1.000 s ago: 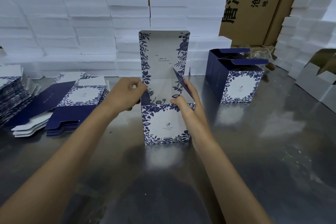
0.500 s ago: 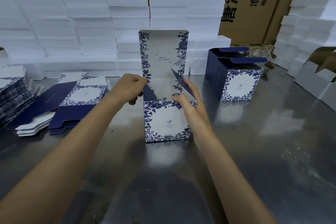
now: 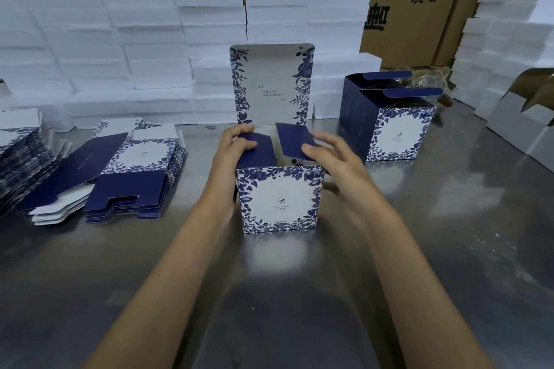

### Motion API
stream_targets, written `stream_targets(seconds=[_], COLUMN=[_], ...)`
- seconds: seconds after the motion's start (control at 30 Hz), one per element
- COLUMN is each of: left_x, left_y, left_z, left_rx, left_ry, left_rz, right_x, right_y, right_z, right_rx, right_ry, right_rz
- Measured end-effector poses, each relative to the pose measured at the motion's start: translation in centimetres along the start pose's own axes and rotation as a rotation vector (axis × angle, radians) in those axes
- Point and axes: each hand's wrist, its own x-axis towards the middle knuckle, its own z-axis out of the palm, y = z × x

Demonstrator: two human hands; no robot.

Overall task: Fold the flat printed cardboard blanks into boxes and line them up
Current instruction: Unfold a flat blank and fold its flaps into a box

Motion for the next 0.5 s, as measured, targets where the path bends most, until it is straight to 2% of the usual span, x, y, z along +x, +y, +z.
stream_targets(seconds=[0.07, 0.13, 0.2, 0.37, 0.5], left_x=[-0.1, 0.0, 0.0, 0.2, 0.2], left_y=[-0.2, -0.3, -0.3, -0.2, -0.1], left_z=[-0.2, -0.5, -0.6, -1.0, -0.9], left_rx=[0.019, 0.043, 0.058, 0.117, 0.160], left_ry=[0.002, 0.017, 0.021, 0.004, -0.037], left_rz=[0.008, 0.014, 0.021, 0.041, 0.039], right_x=[0.0, 0.0, -0.2, -0.1, 0.6], right_y=[-0.5, -0.8, -1.0, -1.2, -2.8], right_z=[-0.6, -1.2, -1.2, -1.0, -1.4], right_rx=[-0.107, -0.193, -0.210, -0.308, -0.377], right_ry=[0.031, -0.040, -0.092, -0.053, -0.114], right_rz=[0.027, 0.070, 0.086, 0.039, 0.080])
